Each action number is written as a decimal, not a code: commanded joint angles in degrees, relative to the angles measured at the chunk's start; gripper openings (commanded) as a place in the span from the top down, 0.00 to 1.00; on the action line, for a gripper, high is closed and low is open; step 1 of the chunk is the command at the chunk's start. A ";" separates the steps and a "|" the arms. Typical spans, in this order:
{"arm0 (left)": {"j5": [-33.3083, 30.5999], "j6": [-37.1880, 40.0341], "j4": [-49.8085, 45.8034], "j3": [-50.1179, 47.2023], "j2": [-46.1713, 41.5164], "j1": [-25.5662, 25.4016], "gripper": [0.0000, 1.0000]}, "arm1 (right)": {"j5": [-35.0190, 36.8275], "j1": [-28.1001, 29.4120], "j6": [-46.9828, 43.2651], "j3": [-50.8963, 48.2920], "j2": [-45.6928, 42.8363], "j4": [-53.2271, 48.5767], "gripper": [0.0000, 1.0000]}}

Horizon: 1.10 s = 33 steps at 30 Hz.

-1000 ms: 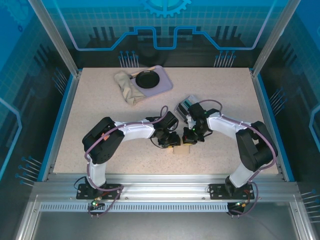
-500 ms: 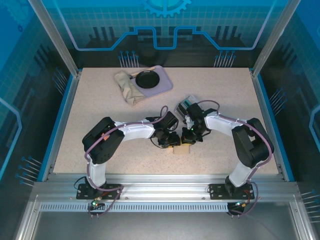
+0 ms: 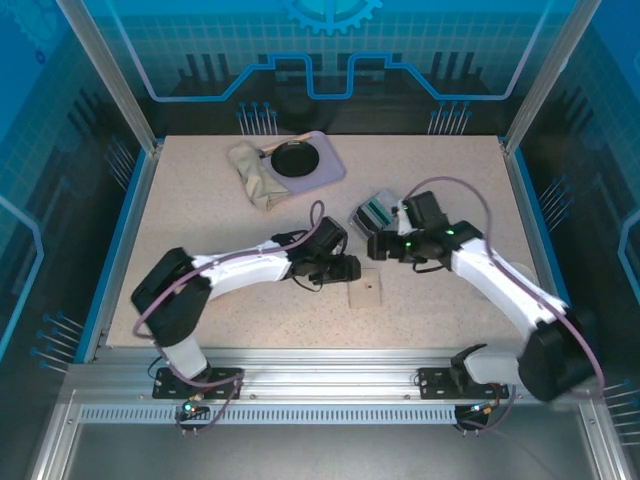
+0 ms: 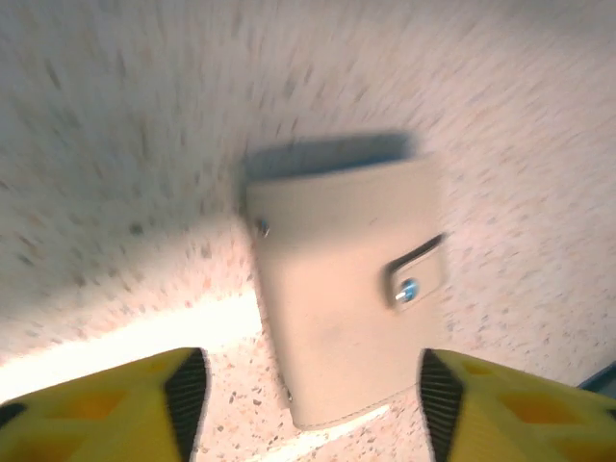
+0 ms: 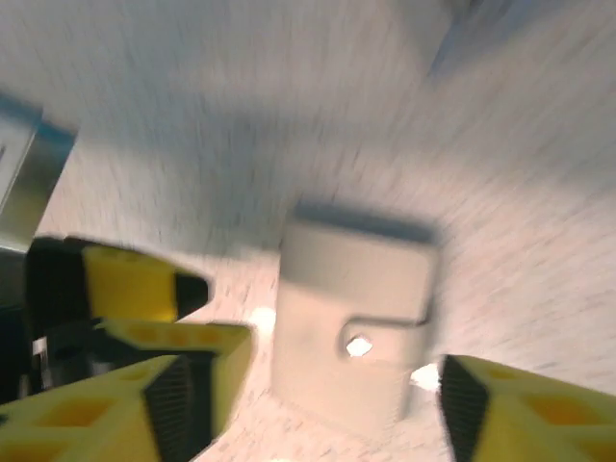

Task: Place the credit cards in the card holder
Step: Close the button on the card holder, then reset both arms

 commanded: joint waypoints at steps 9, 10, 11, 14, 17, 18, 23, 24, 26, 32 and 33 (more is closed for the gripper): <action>-41.80 20.21 0.74 -9.34 -13.94 14.56 0.02 | 35.15 -8.65 -26.35 -24.67 -2.12 42.95 0.02; -41.62 21.14 0.53 -9.74 -14.47 16.94 0.02 | 34.15 -9.73 -26.06 -24.50 -0.70 43.19 0.02; -41.40 23.69 2.16 -11.15 -15.27 18.80 0.03 | 32.79 -10.86 -26.05 -24.60 0.78 44.29 0.02; -45.15 32.63 14.68 -19.90 -19.17 20.44 0.03 | 29.06 -13.47 -26.51 -26.47 4.18 51.52 0.02; -38.52 36.13 21.62 -25.36 -23.71 24.61 0.03 | 24.49 -14.91 -27.73 -26.88 5.53 56.84 0.03; -35.57 36.16 23.88 -26.52 -24.67 26.53 0.03 | 22.91 -15.31 -27.93 -27.39 5.94 59.61 0.03; -31.11 41.06 29.08 -29.49 -25.37 30.44 0.03 | 17.85 -16.31 -28.19 -27.48 8.44 65.22 0.04; -31.88 40.50 27.90 -29.97 -25.83 30.50 0.03 | 17.21 -16.37 -28.20 -28.01 8.92 66.93 0.04; -31.85 41.18 31.83 -33.81 -26.83 30.68 0.03 | 16.03 -16.79 -28.53 -31.04 11.18 74.79 0.04; -22.30 45.84 55.22 -44.02 -25.34 36.53 0.02 | 13.39 -17.54 -28.71 -32.04 15.33 80.20 0.04; -20.04 45.43 56.90 -43.84 -23.92 38.04 0.02 | 13.06 -17.73 -28.44 -32.03 15.25 79.88 0.03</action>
